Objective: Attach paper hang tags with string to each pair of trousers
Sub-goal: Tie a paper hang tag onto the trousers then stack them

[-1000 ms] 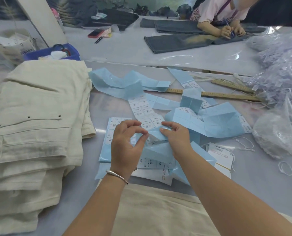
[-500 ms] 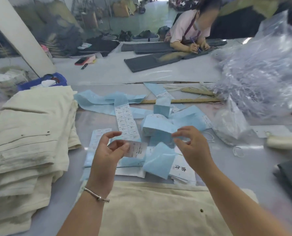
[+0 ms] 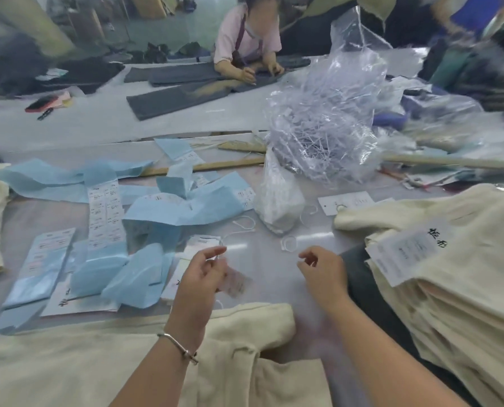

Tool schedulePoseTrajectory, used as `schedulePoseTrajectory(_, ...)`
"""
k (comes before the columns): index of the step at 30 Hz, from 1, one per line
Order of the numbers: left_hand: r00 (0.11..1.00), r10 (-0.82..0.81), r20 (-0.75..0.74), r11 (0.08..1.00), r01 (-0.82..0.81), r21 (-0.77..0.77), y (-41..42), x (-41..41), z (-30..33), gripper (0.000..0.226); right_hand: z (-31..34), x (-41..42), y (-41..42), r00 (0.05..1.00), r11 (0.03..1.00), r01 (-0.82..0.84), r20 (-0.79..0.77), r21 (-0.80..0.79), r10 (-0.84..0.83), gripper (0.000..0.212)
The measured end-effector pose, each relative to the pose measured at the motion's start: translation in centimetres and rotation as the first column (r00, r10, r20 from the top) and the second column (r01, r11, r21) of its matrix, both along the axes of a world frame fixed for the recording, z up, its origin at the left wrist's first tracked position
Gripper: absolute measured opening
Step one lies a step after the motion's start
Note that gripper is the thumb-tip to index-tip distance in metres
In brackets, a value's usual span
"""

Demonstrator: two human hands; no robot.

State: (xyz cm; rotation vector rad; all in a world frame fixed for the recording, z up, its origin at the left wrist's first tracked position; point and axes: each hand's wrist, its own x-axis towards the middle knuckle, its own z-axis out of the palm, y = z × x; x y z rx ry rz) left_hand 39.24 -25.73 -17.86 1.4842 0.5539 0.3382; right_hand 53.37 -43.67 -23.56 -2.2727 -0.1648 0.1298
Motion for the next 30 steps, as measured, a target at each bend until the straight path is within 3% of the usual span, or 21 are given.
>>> schedulePoseTrajectory(7,0.995,0.092,-0.028,0.996,-0.091,0.004,0.4,-2.3,0.4,0.031,-0.7,4.1,2.5,0.987,0.964,-0.158,-0.058,-0.215,0.149,0.011)
schedulePoseTrajectory(9,0.992,0.128,-0.016,0.991,-0.127,0.039,0.8,-3.0,0.4,0.032,-0.9,4.6,3.0,0.984,0.933,-0.177,-0.041,-0.313,0.173,0.005)
schedulePoseTrajectory(15,0.992,0.129,-0.013,0.99,-0.128,0.063,0.3,-3.5,0.7,0.03,-0.6,4.7,3.8,0.961,0.797,-0.238,-0.019,-0.555,0.274,0.02)
schedulePoseTrajectory(17,0.994,0.107,-0.015,0.989,-0.105,0.101,0.1,-3.4,0.6,0.025,-0.3,4.3,3.5,0.969,0.853,-0.237,-0.054,-0.465,0.24,0.017)
schedulePoseTrajectory(19,0.997,0.081,-0.015,0.983,-0.078,0.166,-0.1,-3.2,0.5,0.024,0.5,3.2,3.0,0.967,0.964,-0.223,-0.161,-0.146,0.199,0.012)
schedulePoseTrajectory(21,0.999,0.037,-0.029,0.974,-0.03,0.223,-0.4,-3.1,0.6,0.027,1.6,1.2,2.4,0.943,0.966,-0.175,-0.249,0.189,0.22,0.021)
schedulePoseTrajectory(22,0.999,0.009,-0.037,0.972,0.0,0.236,-0.6,-3.1,0.6,0.028,2.1,0.1,2.1,0.936,0.946,-0.173,-0.253,0.274,0.244,0.023)
schedulePoseTrajectory(26,0.993,-0.099,-0.062,0.945,0.113,0.306,-0.8,-4.1,0.7,0.025,4.2,-4.3,1.5,0.915,0.907,-0.241,-0.232,0.345,0.331,0.014)
schedulePoseTrajectory(30,0.981,-0.169,-0.097,0.903,0.194,0.384,0.2,-6.8,1.7,0.03,6.3,-7.6,1.1,0.939,0.917,-0.182,-0.216,0.354,0.269,0.018)
